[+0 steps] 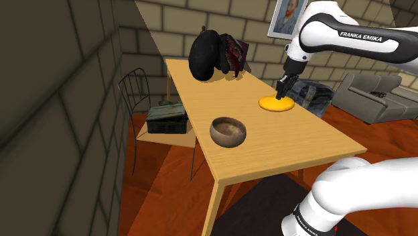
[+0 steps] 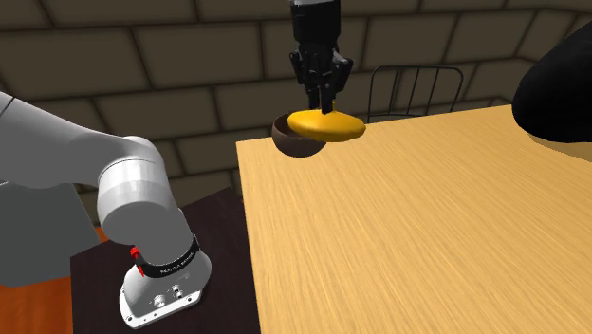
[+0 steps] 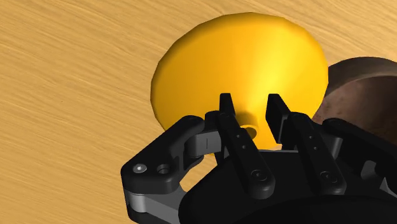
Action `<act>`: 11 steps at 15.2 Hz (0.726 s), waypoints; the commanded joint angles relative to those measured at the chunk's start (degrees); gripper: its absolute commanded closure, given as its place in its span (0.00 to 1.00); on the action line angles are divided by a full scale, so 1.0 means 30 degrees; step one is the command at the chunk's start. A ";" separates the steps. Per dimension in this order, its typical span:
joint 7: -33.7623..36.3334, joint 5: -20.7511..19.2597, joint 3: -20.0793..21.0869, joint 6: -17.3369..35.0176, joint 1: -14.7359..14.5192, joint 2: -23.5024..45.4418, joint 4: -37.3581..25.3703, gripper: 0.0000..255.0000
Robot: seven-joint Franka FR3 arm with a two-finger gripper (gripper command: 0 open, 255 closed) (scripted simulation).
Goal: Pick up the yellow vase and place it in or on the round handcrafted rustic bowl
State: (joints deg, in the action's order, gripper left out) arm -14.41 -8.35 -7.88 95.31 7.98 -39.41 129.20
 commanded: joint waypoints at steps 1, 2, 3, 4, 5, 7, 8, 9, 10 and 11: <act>0.0891 0.0434 0.0771 -0.0128 -0.0292 0.0231 -0.0261 1.00; 0.1333 0.0647 0.1160 -0.0171 -0.0438 0.0391 -0.0420 1.00; 0.1774 0.0854 0.1544 -0.0211 -0.0583 0.0571 -0.0599 1.00; 0.2217 0.1053 0.1921 -0.0249 -0.0730 0.0772 -0.0799 1.00; 0.2656 0.1247 0.2298 -0.0284 -0.0870 0.0993 -0.1020 1.00; 0.3532 0.1607 0.3039 -0.0352 -0.1141 0.1492 -0.1524 1.00; 0.3968 0.1774 0.3406 -0.0385 -0.1269 0.1770 -0.1808 1.00; 0.4406 0.1927 0.3767 -0.0418 -0.1397 0.2066 -0.2112 1.00; 0.4842 0.2071 0.4127 -0.0452 -0.1517 0.2381 -0.2438 1.00; 0.5276 0.2204 0.4489 -0.0488 -0.1627 0.2713 -0.2785 1.00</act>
State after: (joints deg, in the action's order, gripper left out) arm 0.17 -2.11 4.63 93.51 3.39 -32.49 121.69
